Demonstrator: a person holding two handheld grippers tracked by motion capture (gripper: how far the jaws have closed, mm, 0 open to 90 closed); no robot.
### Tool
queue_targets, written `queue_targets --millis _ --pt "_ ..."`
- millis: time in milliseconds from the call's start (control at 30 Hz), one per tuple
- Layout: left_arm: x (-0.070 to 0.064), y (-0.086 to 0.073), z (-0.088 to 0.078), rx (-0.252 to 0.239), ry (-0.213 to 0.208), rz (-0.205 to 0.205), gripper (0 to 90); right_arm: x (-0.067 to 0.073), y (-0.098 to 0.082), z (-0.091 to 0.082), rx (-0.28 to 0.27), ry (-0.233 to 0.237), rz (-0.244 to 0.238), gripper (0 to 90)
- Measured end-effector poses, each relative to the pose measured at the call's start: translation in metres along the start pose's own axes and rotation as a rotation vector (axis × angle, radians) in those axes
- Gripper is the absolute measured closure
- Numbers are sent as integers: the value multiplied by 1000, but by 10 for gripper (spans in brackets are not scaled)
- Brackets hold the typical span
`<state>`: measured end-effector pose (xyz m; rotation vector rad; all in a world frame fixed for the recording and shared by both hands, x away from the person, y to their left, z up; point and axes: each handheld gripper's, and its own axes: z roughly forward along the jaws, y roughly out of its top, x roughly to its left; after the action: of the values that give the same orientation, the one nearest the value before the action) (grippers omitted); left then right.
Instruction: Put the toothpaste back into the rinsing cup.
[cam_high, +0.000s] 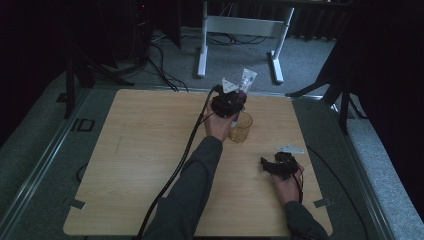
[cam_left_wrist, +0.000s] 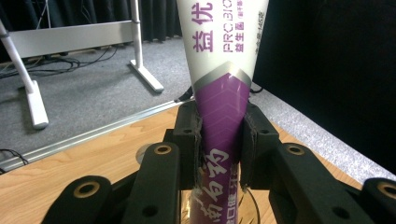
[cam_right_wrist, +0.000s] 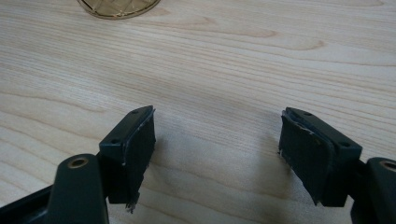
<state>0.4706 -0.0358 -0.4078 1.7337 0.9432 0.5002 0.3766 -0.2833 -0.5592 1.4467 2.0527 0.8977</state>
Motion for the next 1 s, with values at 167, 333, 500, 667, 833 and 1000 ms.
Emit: queue_targets --millis 167,333,500,667,833,1000 --pt "-2 -1 6 -1 -4 -7 714 0 0 0 -1 0 -1 269" --pt "-4 0 12 0 1 -12 713 0 0 0 -1 0 -2 268" --pt "-7 2 16 -12 -1 -26 712 0 0 0 0 0 -1 268" --pt "-10 3 20 -11 -2 -23 710 0 0 0 0 0 -1 268" --pt "-11 2 31 9 11 -22 709 0 0 0 1 0 -2 268" --pt "-11 0 35 22 8 -24 708 0 0 0 0 0 1 268"
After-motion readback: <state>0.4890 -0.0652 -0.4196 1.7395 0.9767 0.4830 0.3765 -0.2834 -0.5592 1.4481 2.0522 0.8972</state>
